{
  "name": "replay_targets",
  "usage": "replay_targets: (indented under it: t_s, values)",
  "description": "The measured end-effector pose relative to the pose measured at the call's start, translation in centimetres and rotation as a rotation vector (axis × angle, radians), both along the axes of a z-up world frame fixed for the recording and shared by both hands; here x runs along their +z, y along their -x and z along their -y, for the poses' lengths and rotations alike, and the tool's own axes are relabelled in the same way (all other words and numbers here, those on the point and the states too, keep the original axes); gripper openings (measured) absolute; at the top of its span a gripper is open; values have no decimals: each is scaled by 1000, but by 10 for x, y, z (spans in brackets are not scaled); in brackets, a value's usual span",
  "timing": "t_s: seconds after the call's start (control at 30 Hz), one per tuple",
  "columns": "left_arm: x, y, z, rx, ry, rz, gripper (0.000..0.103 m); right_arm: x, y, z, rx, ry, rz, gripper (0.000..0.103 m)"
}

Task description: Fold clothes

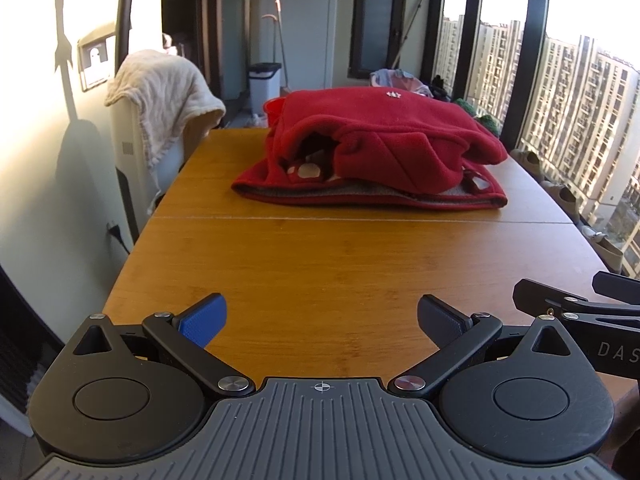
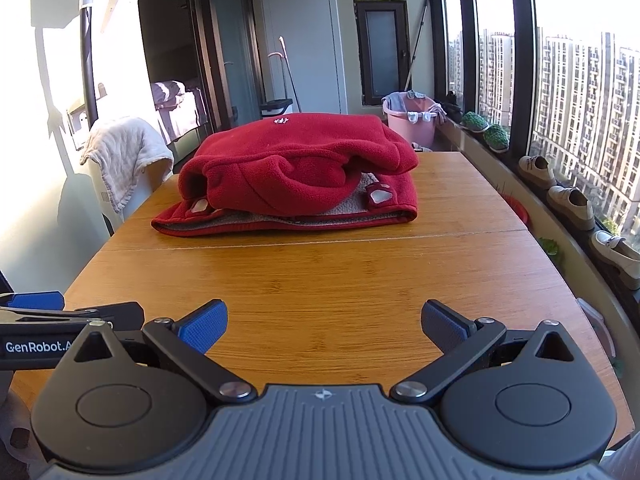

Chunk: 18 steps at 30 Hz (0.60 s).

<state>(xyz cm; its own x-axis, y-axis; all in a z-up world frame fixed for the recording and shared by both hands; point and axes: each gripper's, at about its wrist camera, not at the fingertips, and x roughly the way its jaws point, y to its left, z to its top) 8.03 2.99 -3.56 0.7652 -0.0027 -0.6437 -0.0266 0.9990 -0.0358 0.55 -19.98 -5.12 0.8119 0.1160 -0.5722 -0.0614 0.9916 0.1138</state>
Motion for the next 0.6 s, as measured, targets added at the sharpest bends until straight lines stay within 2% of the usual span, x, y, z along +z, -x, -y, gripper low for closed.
replay_targets:
  t_s: [0.6]
  values:
    - [-1, 1, 1, -3, 4, -6, 103, -1, 0, 1, 4, -17, -8, 103]
